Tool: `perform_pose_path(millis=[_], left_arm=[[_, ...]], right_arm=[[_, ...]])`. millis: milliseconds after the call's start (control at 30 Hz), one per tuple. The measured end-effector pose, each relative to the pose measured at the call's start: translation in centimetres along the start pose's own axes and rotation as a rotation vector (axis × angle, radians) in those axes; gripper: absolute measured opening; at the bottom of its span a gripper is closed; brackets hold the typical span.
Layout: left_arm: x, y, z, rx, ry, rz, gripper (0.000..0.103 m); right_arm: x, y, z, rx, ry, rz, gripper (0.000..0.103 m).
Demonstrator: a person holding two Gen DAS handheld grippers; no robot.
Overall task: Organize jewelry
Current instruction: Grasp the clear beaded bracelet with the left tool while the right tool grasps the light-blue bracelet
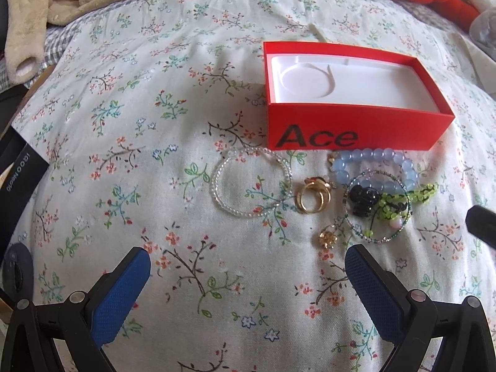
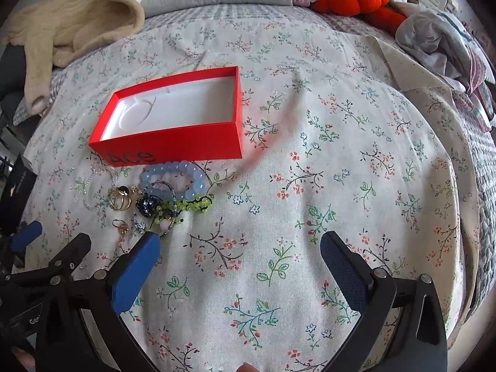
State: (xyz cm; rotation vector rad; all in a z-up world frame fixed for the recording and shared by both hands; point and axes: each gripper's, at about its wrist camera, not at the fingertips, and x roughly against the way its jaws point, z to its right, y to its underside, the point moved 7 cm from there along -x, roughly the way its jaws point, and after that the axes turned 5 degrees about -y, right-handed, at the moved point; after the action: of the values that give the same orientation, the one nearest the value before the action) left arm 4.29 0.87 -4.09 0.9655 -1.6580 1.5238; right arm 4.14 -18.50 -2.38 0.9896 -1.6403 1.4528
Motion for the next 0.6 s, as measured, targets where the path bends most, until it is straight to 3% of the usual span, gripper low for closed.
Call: perform_pose_path(millis=[167,467,600], left_arm=[[-0.1,-0.9,-0.1,-0.024,0.031,-0.015,0.103],[-1.7,-2.6,-1.9,-0.027,-0.017,-0.102,0.103],[-2.8,-3.9,-3.1,0.034,0.048,-0.107,0.102]], right_arm=[[-0.2,-0.8,0.3,0.005,0.006,-0.004,0.103],[-1.5,-2.6,0.0,0.043,-0.027,-0.048,0.103],[-2.3,-3.7,-0.1,0.054,-0.063,-0.070,0.103]])
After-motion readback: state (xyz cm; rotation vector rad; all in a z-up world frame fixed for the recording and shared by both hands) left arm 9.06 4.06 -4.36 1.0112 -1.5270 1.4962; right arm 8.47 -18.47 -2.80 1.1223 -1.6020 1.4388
